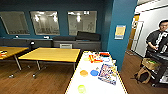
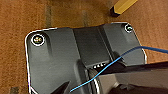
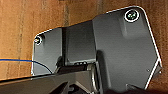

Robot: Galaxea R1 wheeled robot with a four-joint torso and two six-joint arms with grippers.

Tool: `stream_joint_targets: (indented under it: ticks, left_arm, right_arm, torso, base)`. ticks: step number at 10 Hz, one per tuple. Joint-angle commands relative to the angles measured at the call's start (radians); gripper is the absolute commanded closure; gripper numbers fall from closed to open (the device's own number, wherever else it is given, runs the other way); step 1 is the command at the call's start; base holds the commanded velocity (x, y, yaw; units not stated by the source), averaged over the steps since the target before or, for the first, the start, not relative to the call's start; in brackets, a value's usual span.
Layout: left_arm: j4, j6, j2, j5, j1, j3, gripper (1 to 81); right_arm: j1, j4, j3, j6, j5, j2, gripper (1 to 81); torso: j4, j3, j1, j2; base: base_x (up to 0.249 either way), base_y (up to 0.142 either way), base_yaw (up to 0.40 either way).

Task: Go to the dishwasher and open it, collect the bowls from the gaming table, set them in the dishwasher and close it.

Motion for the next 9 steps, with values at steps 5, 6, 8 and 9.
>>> stream_joint_targets:
  ticks: [5,6,8,9]
  left_arm:
    - [0.006,0.006,-0.006,0.049,-0.036,0.012,1.0]
    - [0.007,0.006,-0.006,0.047,-0.036,0.013,1.0]
    - [0.007,0.006,-0.005,0.047,-0.036,0.013,1.0]
    - [0.008,0.006,-0.003,0.047,-0.034,0.013,1.0]
  right_arm:
    - [0.043,0.009,0.217,0.008,-0.016,-0.140,1.0]
    - [0.044,0.010,0.357,0.011,0.012,-0.236,1.0]
    - [0.057,0.025,0.666,0.060,0.070,-0.454,1.0]
    - [0.070,0.024,0.786,0.077,0.081,-0.550,1.0]
  torso:
    - [0.000,0.000,0.001,0.001]
    - [0.000,0.000,0.001,0.000]
    - [0.000,0.000,0.001,0.000]
    - [0.000,0.000,0.000,0.000]
  base:
    - [0.041,0.000,0.000]
    - [0.000,0.000,0.000]
    - [0.000,0.000,0.000]
    - [0.000,0.000,0.000]
